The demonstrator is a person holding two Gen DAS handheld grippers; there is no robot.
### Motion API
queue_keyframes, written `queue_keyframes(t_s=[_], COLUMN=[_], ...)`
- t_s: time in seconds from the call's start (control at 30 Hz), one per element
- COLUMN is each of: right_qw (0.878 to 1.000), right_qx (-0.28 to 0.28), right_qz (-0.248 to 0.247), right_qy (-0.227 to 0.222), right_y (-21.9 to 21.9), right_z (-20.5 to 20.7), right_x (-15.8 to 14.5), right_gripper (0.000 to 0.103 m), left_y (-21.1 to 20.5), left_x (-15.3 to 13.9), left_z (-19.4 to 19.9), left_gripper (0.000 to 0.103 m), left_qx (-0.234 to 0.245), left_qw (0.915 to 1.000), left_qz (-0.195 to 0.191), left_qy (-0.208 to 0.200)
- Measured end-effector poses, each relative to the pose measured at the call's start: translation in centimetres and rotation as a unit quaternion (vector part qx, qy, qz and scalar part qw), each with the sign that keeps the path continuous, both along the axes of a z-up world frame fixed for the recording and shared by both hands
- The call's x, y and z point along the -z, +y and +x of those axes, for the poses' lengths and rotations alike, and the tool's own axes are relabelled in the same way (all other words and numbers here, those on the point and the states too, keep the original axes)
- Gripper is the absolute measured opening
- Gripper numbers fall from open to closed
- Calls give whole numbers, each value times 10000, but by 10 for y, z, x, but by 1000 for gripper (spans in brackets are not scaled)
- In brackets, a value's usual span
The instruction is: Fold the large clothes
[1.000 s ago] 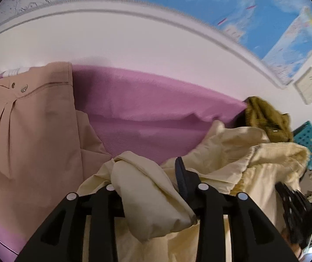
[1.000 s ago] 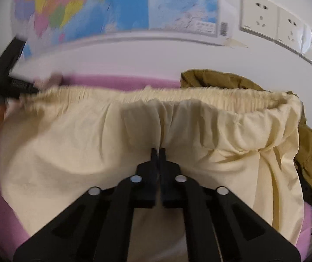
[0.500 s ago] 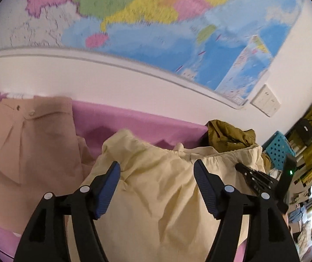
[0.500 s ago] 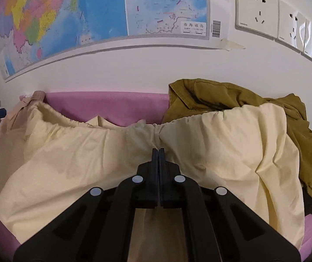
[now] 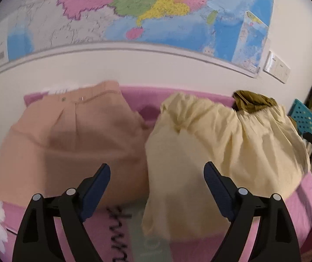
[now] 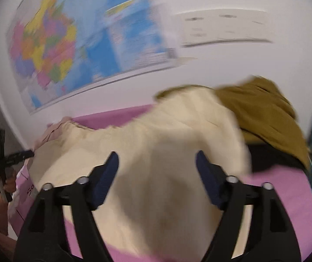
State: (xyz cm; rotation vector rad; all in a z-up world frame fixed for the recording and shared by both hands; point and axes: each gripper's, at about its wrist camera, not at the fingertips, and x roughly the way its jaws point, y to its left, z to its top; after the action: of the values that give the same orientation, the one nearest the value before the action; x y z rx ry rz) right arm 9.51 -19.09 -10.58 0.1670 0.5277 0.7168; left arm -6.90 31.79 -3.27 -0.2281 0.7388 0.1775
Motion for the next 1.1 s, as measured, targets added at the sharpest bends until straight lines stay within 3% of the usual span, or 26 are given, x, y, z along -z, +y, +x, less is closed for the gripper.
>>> queue_keyframes(t_s=[0.07, 0.1, 0.2, 0.3, 0.33, 0.37, 0.4, 0.43, 0.47, 0.5, 0.53, 0.63, 0.77, 0.83, 0.9, 0.93, 0.97, 1.0, 1.03, 1.1], right_qw=[9993, 9981, 9939, 9927, 9922, 9912, 9910, 9910, 9909, 9901, 9881, 9909, 9958, 9937, 9889, 9863, 9840, 9822, 9801, 9832], right_qx=[190, 287, 181, -10, -32, -86, -251, -315, -398, -541, -683, -795, -734, -694, -422, -233, -75, 33, 196, 265], right_qz=[63, 72, 213, 149, 123, 98, 169, 227, 252, 318, 517, 454, 130, 45, -288, -410, -452, -393, -322, -215], right_qy=[314, 548, 1067, 1196, 1240, 1318, 1308, 1278, 1257, 1254, 1277, 984, 535, 876, 1393, 1581, 1719, 1834, 1950, 1795], right_y=[-30, -43, -58, -52, -47, -45, -41, -41, -43, -46, -54, -67, -93, -100, -97, -97, -98, -102, -106, -111], right_z=[-4, -4, 1, 7, 12, 15, 17, 16, 15, 13, 8, -11, -29, -19, 0, 8, 14, 17, 20, 15], right_x=[19, 32, 64, 77, 80, 81, 79, 76, 71, 65, 53, 13, -31, -16, 22, 38, 52, 61, 66, 61], right_gripper=[90, 91, 91, 97, 96, 92, 69, 57, 34, 20, 19, 16, 15, 16, 21, 23, 26, 38, 44, 48], left_y=[-3, -3, -14, -31, -36, -40, -42, -44, -45, -44, -42, -39, -40, -40, -44, -45, -46, -48, -51, -59], left_x=[8, 12, 30, 44, 47, 50, 51, 49, 45, 41, 37, 22, 26, 44, 62, 66, 65, 62, 54, 35], left_z=[-9, -11, -10, 2, 9, 15, 19, 20, 19, 17, 16, 0, -28, -37, -37, -38, -38, -37, -37, -39], left_gripper=[90, 95, 96, 96, 91, 84, 64, 50, 42, 32, 24, 20, 20, 25, 34, 43, 45, 50, 62, 66], left_qx=[129, 208, 616, 836, 888, 897, 908, 809, 766, 710, 679, 705, 780, 733, 638, 538, 462, 425, 343, 225], left_qw=[9997, 9993, 9958, 9947, 9941, 9935, 9926, 9936, 9941, 9936, 9926, 9874, 9753, 9688, 9671, 9687, 9707, 9732, 9792, 9908], left_qz=[-197, -307, -674, -528, -554, -637, -741, -737, -737, -849, -974, -1383, -2023, -2317, -2364, -2320, -2259, -2160, -1867, -1151], left_qy=[-44, -43, 48, 266, 292, 305, 317, 268, 202, 213, 257, 302, 412, 481, 682, 699, 680, 671, 714, 675])
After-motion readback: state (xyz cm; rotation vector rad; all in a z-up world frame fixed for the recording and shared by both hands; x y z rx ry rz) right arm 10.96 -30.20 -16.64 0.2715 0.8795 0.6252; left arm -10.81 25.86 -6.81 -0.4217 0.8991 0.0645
